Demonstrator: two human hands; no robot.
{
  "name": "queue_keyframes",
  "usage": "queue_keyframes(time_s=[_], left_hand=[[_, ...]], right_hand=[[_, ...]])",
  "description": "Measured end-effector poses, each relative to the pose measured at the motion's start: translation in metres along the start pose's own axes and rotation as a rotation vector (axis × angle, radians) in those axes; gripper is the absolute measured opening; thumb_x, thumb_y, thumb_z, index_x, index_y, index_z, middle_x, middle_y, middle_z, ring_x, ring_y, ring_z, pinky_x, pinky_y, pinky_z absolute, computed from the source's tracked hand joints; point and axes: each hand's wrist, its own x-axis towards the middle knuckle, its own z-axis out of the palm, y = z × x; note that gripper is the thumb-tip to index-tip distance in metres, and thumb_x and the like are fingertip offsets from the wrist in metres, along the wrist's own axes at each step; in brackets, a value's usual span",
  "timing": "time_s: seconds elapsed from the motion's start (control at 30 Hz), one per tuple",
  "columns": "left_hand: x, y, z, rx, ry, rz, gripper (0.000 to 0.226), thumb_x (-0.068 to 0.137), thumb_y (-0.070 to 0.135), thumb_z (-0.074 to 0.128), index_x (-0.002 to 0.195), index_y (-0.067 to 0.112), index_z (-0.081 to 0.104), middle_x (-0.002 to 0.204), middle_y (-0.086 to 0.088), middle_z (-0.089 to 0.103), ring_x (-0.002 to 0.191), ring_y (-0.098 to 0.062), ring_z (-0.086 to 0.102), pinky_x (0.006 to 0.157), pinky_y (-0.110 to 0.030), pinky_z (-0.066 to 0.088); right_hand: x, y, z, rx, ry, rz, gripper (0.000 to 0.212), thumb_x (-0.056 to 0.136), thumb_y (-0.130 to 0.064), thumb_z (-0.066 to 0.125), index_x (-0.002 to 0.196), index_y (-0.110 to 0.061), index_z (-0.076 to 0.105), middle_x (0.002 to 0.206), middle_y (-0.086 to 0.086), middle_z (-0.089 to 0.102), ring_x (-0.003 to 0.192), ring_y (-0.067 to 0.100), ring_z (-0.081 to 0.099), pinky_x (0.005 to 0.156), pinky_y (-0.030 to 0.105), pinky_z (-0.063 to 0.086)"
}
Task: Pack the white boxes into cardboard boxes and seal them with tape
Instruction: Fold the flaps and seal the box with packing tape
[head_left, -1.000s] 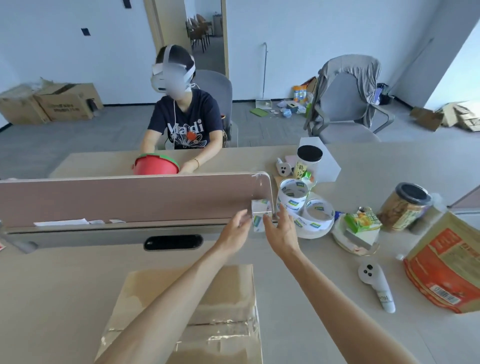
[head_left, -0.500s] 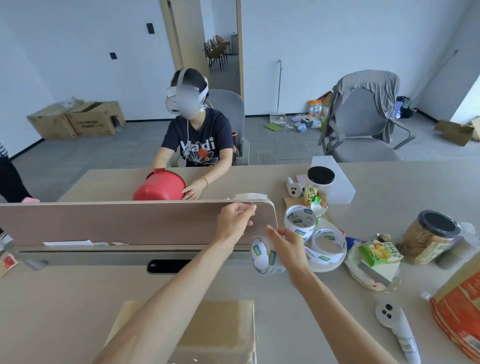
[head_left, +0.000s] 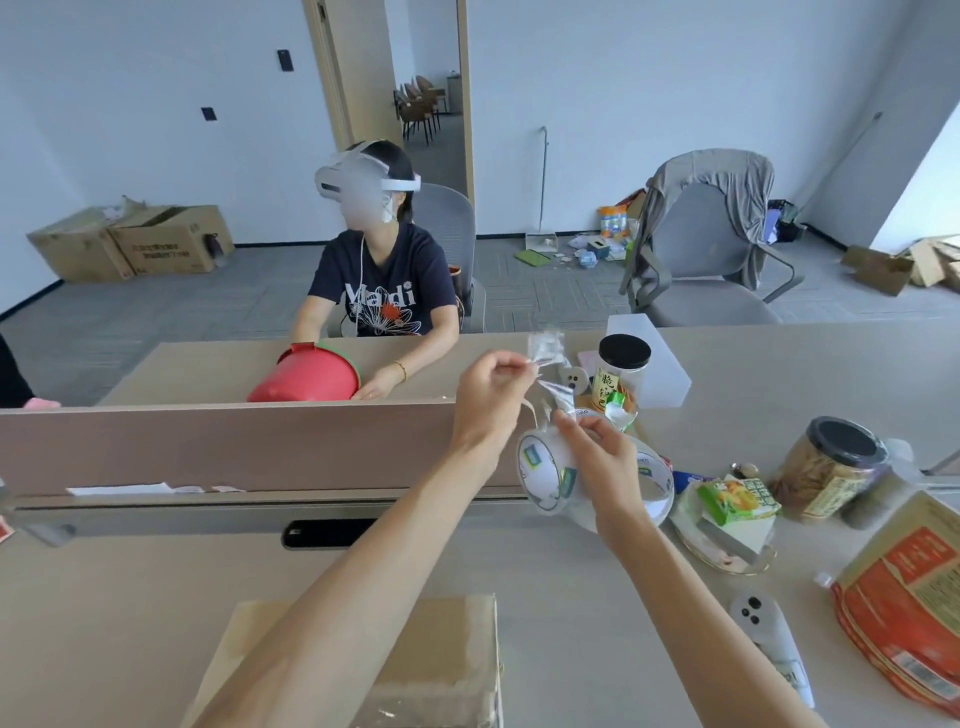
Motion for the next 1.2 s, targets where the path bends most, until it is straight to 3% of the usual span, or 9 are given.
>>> queue_keyframes(time_s=[0.1,0.23,0.43,0.63,0.7,0.77,0.9,1.1,1.2], left_hand=[[-0.011,-0.008,-0.03,-0.067,0.023,-0.119,0.01,0.086,0.018,0.067,0.082,0.023,0.059,0.069,0.017,0.063,0.057,0.002,0.048,0.047,-0.019,0.036],[-0.03,-0.019,-0.077,-0.137,0.092,-0.184,0.014,0.087,0.018,0.065,0.081,0.024,0.054,0.074,0.01,0.057,0.062,-0.004,0.047,0.046,-0.02,0.037],[-0.075,-0.038,-0.177,-0.186,0.21,-0.26,0.016,0.086,0.018,0.066,0.081,0.023,0.052,0.079,0.007,0.061,0.064,-0.006,0.054,0.044,-0.021,0.037],[-0.141,-0.084,-0.296,-0.338,0.401,-0.428,0.026,0.081,0.013,0.073,0.093,0.017,0.05,0.079,-0.001,0.058,0.07,-0.011,0.053,0.042,-0.022,0.035],[-0.161,-0.098,-0.326,-0.373,0.434,-0.484,0.024,0.081,0.011,0.072,0.094,0.019,0.053,0.078,-0.001,0.057,0.069,-0.011,0.052,0.044,-0.022,0.035],[-0.179,-0.108,-0.35,-0.36,0.424,-0.523,0.018,0.083,0.014,0.07,0.096,0.023,0.06,0.079,0.002,0.058,0.071,-0.01,0.053,0.048,-0.022,0.037],[-0.208,-0.126,-0.385,-0.3,0.374,-0.545,0.005,0.085,0.02,0.068,0.087,0.024,0.066,0.079,0.006,0.062,0.072,-0.007,0.054,0.053,-0.021,0.04],[-0.22,-0.149,-0.401,-0.243,0.318,-0.586,0.012,0.086,0.024,0.068,0.096,0.019,0.069,0.084,0.006,0.066,0.068,-0.006,0.055,0.046,-0.019,0.041],[-0.221,-0.159,-0.399,-0.27,0.299,-0.619,0.012,0.086,0.022,0.067,0.097,0.017,0.068,0.086,0.004,0.065,0.063,-0.009,0.045,0.042,-0.018,0.03]], right_hand=[[-0.011,-0.007,0.007,-0.087,-0.088,-0.065,0.012,0.088,-0.026,0.072,0.082,-0.015,0.068,0.075,-0.001,0.07,0.069,0.012,0.062,0.069,0.028,0.05],[-0.035,-0.008,0.039,-0.298,-0.175,-0.105,0.013,0.087,-0.027,0.072,0.087,-0.015,0.067,0.065,-0.012,0.07,0.061,0.003,0.059,0.062,0.021,0.047],[-0.089,0.001,0.106,-0.367,-0.339,-0.051,0.016,0.084,-0.028,0.076,0.085,-0.012,0.071,0.075,0.002,0.074,0.07,0.013,0.066,0.071,0.032,0.054],[-0.165,0.034,0.178,-0.523,-0.6,-0.046,0.018,0.086,-0.03,0.073,0.103,-0.024,0.073,0.066,-0.018,0.064,0.062,-0.004,0.057,0.064,0.012,0.045],[-0.181,0.047,0.196,-0.6,-0.653,-0.066,0.019,0.086,-0.032,0.073,0.105,-0.028,0.071,0.06,-0.024,0.059,0.062,-0.004,0.055,0.064,0.012,0.042],[-0.193,0.057,0.212,-0.709,-0.68,-0.084,0.015,0.084,-0.037,0.074,0.097,-0.029,0.071,0.066,-0.017,0.061,0.066,0.002,0.057,0.065,0.018,0.045],[-0.209,0.071,0.233,-0.938,-0.74,-0.067,0.021,0.082,-0.038,0.076,0.086,-0.023,0.062,0.061,-0.012,0.046,0.053,0.001,0.046,0.05,0.016,0.032],[-0.209,0.079,0.245,-1.096,-0.782,-0.131,0.023,0.082,-0.038,0.076,0.087,-0.024,0.059,0.061,-0.009,0.05,0.05,0.001,0.045,0.053,0.02,0.034],[-0.207,0.085,0.242,-1.119,-0.738,-0.133,0.023,0.081,-0.043,0.074,0.083,-0.027,0.058,0.055,-0.008,0.049,0.05,0.008,0.046,0.057,0.026,0.035]])
